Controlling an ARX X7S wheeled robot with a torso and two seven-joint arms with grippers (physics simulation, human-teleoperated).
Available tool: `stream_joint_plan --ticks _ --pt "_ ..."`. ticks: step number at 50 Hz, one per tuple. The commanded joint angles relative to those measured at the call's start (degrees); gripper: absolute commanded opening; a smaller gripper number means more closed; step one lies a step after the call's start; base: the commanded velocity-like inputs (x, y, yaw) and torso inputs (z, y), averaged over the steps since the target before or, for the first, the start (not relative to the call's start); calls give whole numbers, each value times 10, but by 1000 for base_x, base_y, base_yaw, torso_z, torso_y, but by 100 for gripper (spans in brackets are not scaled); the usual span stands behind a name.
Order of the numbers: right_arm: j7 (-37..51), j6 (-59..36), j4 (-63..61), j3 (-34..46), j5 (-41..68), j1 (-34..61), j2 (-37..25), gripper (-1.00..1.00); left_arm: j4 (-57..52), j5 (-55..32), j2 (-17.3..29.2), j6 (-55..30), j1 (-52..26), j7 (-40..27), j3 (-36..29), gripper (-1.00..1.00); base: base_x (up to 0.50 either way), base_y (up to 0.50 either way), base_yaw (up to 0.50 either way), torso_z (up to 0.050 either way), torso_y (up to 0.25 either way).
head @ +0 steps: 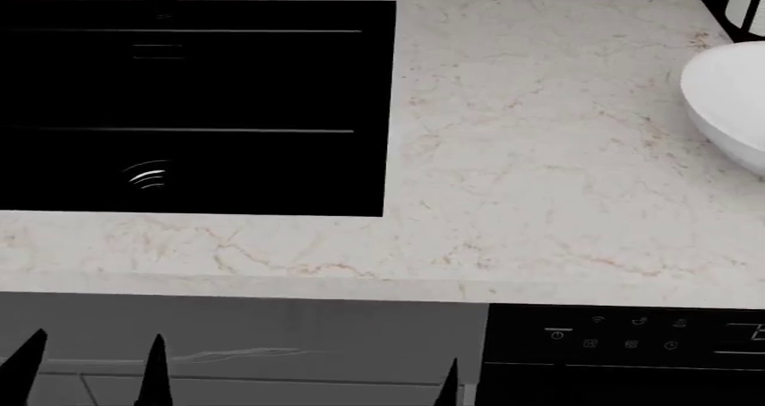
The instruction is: Stack the bowls from largest to smallest.
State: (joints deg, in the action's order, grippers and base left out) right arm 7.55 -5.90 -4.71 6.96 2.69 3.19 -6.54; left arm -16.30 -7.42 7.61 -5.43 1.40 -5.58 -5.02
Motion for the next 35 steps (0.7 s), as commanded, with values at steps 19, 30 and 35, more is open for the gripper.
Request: stream_joint_plan --ticks 19,30,35 --pt "2 -237 -216 -25 8 119 -70 100 -230 -65 74 -320 -214 -52 65 100 0 0 0 50 32" --pt "-4 -281 -243 -40 30 156 -75 100 -219 -103 78 -369 -249 -46 87 100 0 0 0 50 31" --pt "-7 -290 -257 -40 33 165 -81 100 -231 -116 82 -381 -249 -38 86 100 0 189 0 22 0"
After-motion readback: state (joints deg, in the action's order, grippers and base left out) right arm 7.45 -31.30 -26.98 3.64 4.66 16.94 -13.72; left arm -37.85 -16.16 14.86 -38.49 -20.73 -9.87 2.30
